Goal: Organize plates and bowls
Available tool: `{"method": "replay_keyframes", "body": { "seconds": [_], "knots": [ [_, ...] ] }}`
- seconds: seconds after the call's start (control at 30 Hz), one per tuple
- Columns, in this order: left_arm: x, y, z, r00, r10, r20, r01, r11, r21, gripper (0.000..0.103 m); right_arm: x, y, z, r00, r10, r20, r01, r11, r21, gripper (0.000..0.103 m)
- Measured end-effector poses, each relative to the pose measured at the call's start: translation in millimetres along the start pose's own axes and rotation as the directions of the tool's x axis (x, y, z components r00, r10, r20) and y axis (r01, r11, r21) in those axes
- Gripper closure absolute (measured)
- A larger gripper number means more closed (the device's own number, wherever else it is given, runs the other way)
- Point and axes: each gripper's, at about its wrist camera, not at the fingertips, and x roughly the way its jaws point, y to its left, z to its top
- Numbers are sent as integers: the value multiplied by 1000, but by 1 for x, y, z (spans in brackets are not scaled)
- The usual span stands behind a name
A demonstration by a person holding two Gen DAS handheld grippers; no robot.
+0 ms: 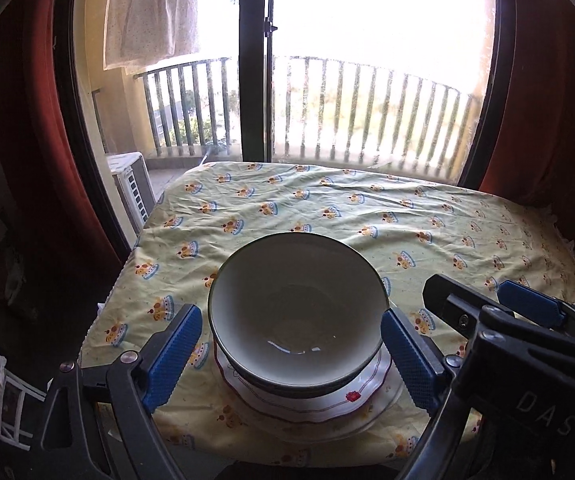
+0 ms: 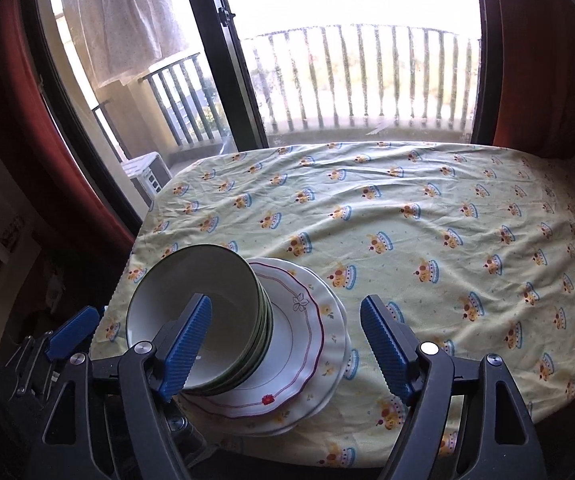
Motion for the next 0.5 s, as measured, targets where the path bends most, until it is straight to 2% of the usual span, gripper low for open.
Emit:
{"method": "replay_keyframes", "body": {
  "seconds": [0.2, 0.37, 0.5],
  "knots": [
    [-7, -20, -34, 998, -60, 9, 60, 998, -3, 11, -20, -34, -32, 998, -61, 26, 61, 998, 8, 23],
    [-10, -36, -53, 996, -86, -6, 86, 996, 5, 11, -34, -69, -56, 988, -149, 45, 148, 988, 30, 23],
    [-15, -43, -64, 996, -94, -13, 94, 996, 1, 11, -45, -86, -71, 980, -186, 65, 184, 982, 30, 23]
  ]
}}
